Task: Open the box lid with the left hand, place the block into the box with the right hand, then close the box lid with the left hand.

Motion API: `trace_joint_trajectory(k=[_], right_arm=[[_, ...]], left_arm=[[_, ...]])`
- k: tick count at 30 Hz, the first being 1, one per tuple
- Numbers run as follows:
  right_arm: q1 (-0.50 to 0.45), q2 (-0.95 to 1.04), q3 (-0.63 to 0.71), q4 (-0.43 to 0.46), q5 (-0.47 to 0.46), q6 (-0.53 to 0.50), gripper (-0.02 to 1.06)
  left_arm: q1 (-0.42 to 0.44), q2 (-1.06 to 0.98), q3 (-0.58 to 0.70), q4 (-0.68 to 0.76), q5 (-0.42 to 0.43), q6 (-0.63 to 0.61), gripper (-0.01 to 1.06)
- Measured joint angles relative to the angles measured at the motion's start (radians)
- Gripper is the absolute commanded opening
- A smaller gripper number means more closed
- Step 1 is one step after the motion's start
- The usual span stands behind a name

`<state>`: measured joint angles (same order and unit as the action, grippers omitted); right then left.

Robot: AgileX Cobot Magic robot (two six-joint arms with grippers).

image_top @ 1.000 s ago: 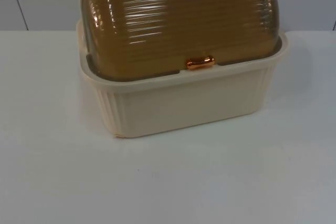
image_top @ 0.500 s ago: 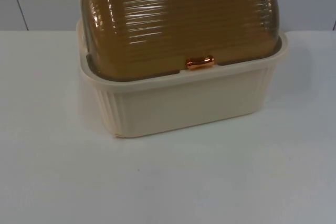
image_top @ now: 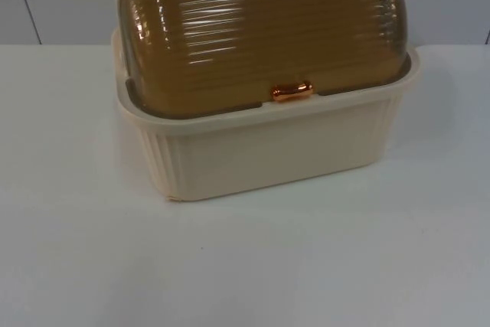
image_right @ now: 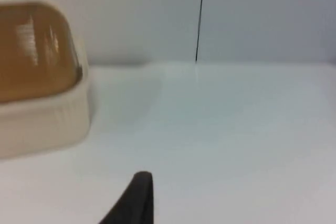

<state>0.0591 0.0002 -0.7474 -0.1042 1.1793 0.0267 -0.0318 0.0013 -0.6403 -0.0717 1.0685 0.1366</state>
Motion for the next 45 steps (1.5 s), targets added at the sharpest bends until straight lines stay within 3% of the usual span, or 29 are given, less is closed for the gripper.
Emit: trace_joint_trajectory(k=[11, 29, 37, 45], right_arm=[[0.000, 0.002, 0.180, 0.004, 0.037, 0.026, 1.05], [0.000, 0.002, 0.187, 0.004, 0.032, 0.026, 1.05], [0.000, 0.002, 0.203, 0.004, -0.097, 0.026, 1.05], [0.000, 0.002, 0.233, 0.004, -0.095, 0.016, 1.05]], left_arm=[[0.000, 0.002, 0.126, 0.012, 0.000, -0.039, 1.05], [0.000, 0.002, 0.139, 0.023, 0.006, -0.043, 1.05], [0.000, 0.002, 0.139, 0.023, 0.006, -0.043, 1.05], [0.000, 0.002, 0.139, 0.023, 0.006, -0.043, 1.05]])
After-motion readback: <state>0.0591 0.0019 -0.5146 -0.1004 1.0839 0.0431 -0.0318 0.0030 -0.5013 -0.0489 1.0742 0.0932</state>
